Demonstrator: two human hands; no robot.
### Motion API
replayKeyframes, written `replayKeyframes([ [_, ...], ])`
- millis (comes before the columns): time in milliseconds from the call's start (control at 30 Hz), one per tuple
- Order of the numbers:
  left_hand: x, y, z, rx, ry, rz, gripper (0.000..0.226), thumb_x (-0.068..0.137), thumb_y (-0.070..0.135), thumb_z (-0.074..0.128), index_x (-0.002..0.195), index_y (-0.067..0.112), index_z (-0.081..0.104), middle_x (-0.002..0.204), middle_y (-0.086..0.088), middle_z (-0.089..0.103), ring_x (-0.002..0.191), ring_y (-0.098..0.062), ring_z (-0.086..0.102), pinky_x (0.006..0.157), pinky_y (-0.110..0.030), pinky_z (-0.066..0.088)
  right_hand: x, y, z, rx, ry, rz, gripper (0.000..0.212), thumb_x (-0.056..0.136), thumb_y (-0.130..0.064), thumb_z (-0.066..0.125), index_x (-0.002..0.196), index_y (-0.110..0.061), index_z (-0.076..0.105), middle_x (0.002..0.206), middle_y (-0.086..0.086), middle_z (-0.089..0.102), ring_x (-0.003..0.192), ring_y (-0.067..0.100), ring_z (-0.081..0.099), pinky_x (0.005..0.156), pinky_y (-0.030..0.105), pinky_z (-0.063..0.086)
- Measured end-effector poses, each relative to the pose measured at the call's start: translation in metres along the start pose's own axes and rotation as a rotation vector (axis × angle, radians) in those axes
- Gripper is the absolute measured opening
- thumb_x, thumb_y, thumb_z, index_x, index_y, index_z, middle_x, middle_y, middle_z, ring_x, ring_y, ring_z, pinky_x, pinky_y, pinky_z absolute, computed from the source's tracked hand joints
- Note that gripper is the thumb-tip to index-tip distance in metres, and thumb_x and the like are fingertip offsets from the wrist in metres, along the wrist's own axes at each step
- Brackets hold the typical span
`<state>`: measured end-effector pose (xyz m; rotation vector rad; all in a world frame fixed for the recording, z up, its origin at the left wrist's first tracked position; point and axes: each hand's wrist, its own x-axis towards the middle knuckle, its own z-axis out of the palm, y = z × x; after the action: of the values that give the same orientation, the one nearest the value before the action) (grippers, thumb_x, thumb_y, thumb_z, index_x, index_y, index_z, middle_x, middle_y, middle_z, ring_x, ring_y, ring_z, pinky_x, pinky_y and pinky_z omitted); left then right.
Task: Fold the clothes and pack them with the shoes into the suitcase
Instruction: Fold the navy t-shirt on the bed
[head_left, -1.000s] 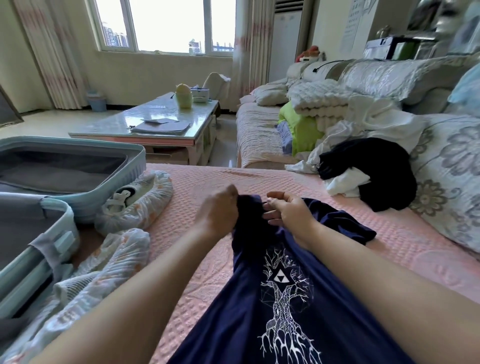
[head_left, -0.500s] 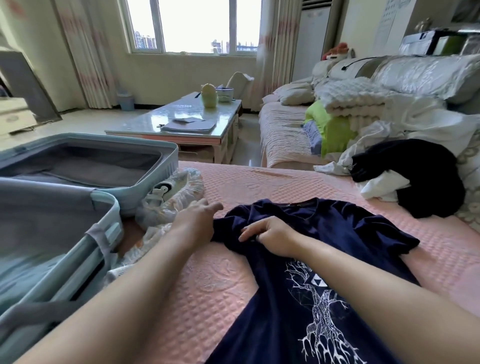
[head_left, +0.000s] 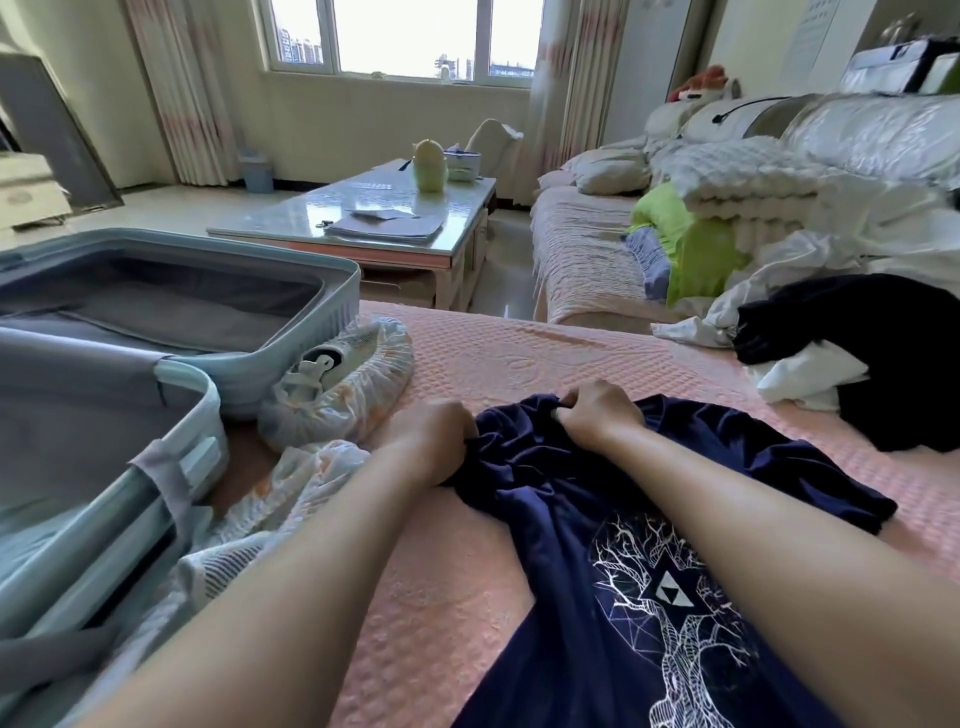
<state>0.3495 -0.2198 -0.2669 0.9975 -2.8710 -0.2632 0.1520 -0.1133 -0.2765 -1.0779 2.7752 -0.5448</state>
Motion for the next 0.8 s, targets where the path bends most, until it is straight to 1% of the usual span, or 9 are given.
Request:
replayKeyframes([
  [167,0.017,-0.023,-0.020,-0.299,0.523,-0.168,0.035,0.089,0.005,0.052,0.099,0.028,0.077,0.101,-0.002,0.074,0.093,-0.023,0.068,0.083,-0.029,0.052,0.024,-0.008,-0.007,0.242,0.230,0.105,0.023,0.092,-0.031,0.060,0.100,-0.014,0.073,0.108,0.012,0.073,0.104,0.033,0.066,0.084,0.031,0.047],
  [233,0.024,-0.028,-0.025,-0.369,0.642,-0.213,0.036,0.088,0.000,0.052,0.095,0.023,0.078,0.094,-0.001,0.075,0.085,-0.018,0.067,0.077,-0.024,0.050,0.035,-0.014,-0.007,0.254,0.280,0.125,0.027,0.093,-0.033,0.060,0.104,-0.012,0.072,0.110,0.014,0.072,0.106,0.033,0.066,0.086,0.031,0.048],
  [300,0.032,-0.028,-0.021,-0.357,0.592,-0.242,0.037,0.086,-0.004,0.049,0.094,0.019,0.078,0.095,-0.005,0.075,0.091,-0.022,0.068,0.081,-0.026,0.050,0.040,-0.021,-0.005,0.223,0.301,0.126,0.029,0.095,-0.034,0.059,0.110,-0.012,0.070,0.113,0.015,0.071,0.109,0.033,0.065,0.089,0.033,0.048],
  [367,0.038,-0.030,-0.010,-0.339,0.409,-0.323,0.036,0.087,-0.002,0.050,0.097,0.018,0.077,0.104,-0.011,0.074,0.102,-0.028,0.067,0.089,-0.030,0.049,0.043,-0.022,0.003,0.147,0.274,0.112,0.027,0.096,-0.029,0.056,0.114,-0.014,0.069,0.116,0.014,0.070,0.111,0.032,0.065,0.091,0.034,0.049],
  [467,0.039,-0.029,0.006,-0.337,0.144,-0.278,0.048,0.087,-0.003,0.047,0.128,0.014,0.065,0.136,-0.012,0.060,0.126,-0.027,0.055,0.105,-0.027,0.039,0.040,-0.011,0.016,-0.057,0.128,0.079,0.031,0.093,-0.018,0.050,0.119,-0.013,0.065,0.121,0.015,0.067,0.112,0.033,0.065,0.093,0.036,0.050],
  [533,0.038,-0.026,0.006,-0.316,0.103,-0.188,0.063,0.086,-0.004,0.042,0.145,0.018,0.047,0.151,-0.009,0.043,0.138,-0.027,0.043,0.112,-0.030,0.032,0.033,-0.006,0.022,-0.163,0.099,0.037,0.031,0.093,-0.017,0.051,0.122,-0.011,0.060,0.122,0.016,0.065,0.112,0.034,0.064,0.091,0.037,0.050],
  [600,0.034,-0.021,0.000,-0.226,0.174,-0.153,0.064,0.087,-0.005,0.041,0.146,0.020,0.045,0.149,-0.009,0.041,0.133,-0.032,0.045,0.107,-0.039,0.040,0.023,-0.005,0.026,-0.244,0.176,-0.066,0.036,0.093,-0.018,0.051,0.129,-0.013,0.053,0.127,0.015,0.060,0.115,0.036,0.059,0.094,0.040,0.047],
  [700,0.020,-0.012,-0.010,-0.143,0.300,-0.038,0.053,0.085,-0.009,0.042,0.131,0.015,0.052,0.133,-0.010,0.047,0.119,-0.032,0.053,0.093,-0.042,0.047,-0.002,-0.007,0.024,-0.258,0.309,-0.241,0.048,0.089,-0.019,0.055,0.137,-0.015,0.050,0.128,0.014,0.053,0.117,0.035,0.052,0.099,0.043,0.040],
  [800,-0.002,-0.001,-0.014,-0.085,0.210,0.029,0.037,0.087,-0.005,0.044,0.119,0.014,0.052,0.119,-0.008,0.056,0.103,-0.028,0.059,0.078,-0.037,0.047,-0.040,-0.013,0.016,-0.121,0.341,-0.404,0.040,0.084,-0.014,0.061,0.124,-0.016,0.062,0.117,0.011,0.056,0.110,0.032,0.053,0.096,0.043,0.042],
])
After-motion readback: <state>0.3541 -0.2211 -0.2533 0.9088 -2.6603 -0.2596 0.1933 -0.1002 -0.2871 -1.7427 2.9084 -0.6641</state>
